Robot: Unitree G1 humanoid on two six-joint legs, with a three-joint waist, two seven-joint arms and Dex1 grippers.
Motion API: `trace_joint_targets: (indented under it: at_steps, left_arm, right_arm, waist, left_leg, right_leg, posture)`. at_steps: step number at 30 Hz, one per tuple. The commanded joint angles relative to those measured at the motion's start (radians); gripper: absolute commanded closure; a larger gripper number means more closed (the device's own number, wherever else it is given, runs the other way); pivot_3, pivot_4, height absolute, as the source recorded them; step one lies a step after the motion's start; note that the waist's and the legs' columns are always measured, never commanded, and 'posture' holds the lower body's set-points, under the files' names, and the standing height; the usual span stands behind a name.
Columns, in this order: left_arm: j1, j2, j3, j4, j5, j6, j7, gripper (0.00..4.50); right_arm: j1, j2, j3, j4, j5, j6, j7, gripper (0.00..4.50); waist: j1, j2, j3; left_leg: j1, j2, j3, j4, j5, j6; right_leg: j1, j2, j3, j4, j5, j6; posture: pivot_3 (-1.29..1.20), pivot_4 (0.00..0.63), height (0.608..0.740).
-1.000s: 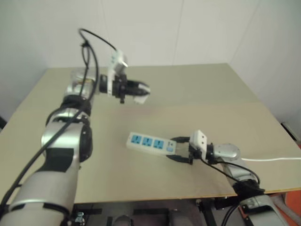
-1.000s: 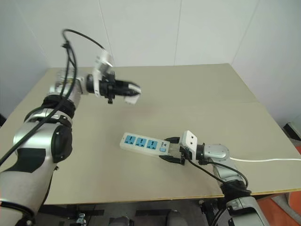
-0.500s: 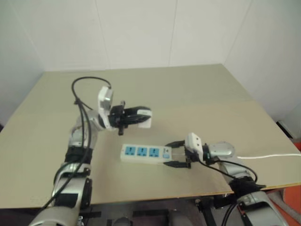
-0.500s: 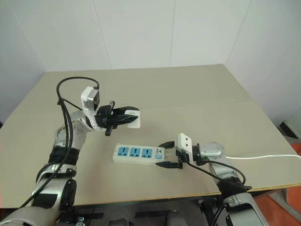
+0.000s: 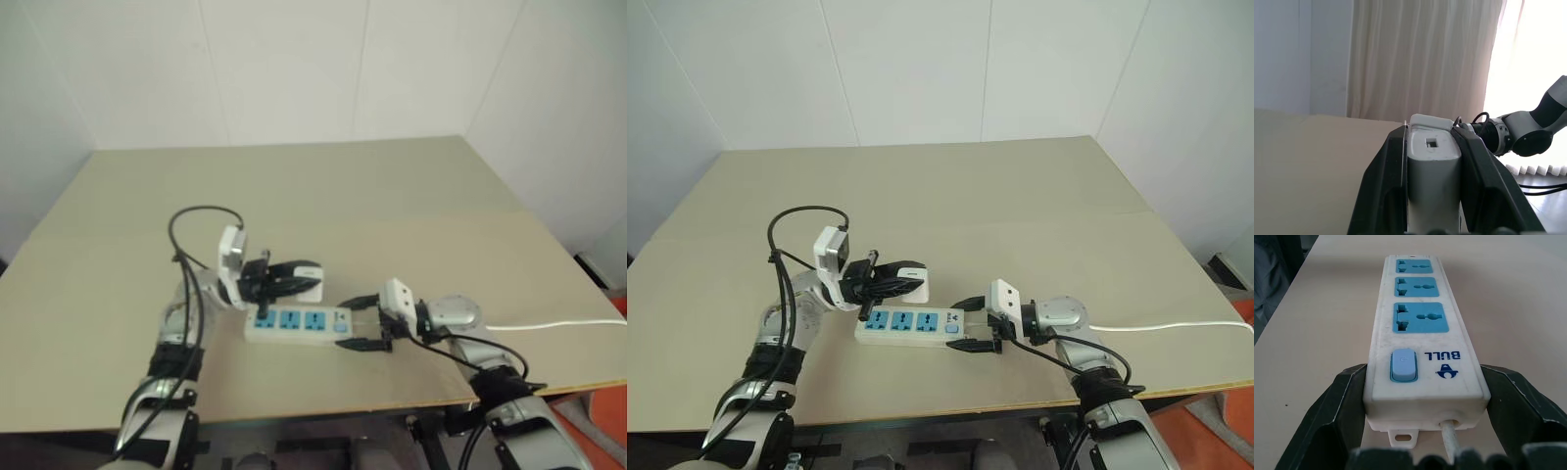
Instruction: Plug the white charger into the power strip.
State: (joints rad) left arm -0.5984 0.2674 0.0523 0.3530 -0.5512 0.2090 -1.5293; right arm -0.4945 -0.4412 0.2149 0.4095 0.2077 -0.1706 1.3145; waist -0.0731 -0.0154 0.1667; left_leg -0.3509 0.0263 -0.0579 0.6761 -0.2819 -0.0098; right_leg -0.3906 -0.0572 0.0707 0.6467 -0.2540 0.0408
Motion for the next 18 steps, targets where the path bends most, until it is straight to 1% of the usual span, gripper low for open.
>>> trace_joint_targets:
  at_steps: [1,4,8,18]
  left_arm:
    - [0.008,-0.009,-0.010,0.000,0.001,-0.038,0.002,3.48]
    - [0.021,-0.005,-0.010,0.026,-0.011,-0.022,-0.005,3.48]
    - [0.038,0.012,-0.025,0.067,0.014,-0.044,-0.030,3.48]
    - [0.036,-0.004,-0.035,0.128,0.041,-0.083,-0.030,3.48]
  right_arm:
    - [0.019,0.015,0.054,-0.007,-0.040,0.004,0.012,1.12]
    - [0.022,0.012,0.054,-0.020,-0.039,0.012,0.010,1.12]
    - [0.028,0.006,0.055,-0.037,-0.037,0.019,0.006,1.12]
    - [0.038,0.006,0.064,-0.053,-0.040,0.027,0.004,1.12]
  waist:
    - [0.000,0.000,0.000]
    - [0.000,0.000,0.000]
    - [0.000,0.000,0.000]
    - [0.002,0.000,0.000]
  left_leg:
    - [0.000,0.000,0.000,0.000,0.000,0.000]
    - [0.000,0.001,0.000,0.000,0.000,0.000]
    - [0.000,0.001,0.000,0.000,0.000,0.000]
    - [0.000,0.001,0.000,-0.001,0.000,0.000]
  right_leg:
    - [0.000,0.000,0.000,0.000,0.000,0.000]
    - [0.000,0.001,0.000,0.000,0.000,0.000]
    - [0.000,0.001,0.000,0.000,0.000,0.000]
    - [0.000,0.001,0.000,-0.001,0.000,0.000]
  posture:
    - [0.00,0.150,0.740]
    - [0.00,0.150,0.740]
    - [0.00,0.150,0.740]
    - [0.00,0.150,0.740]
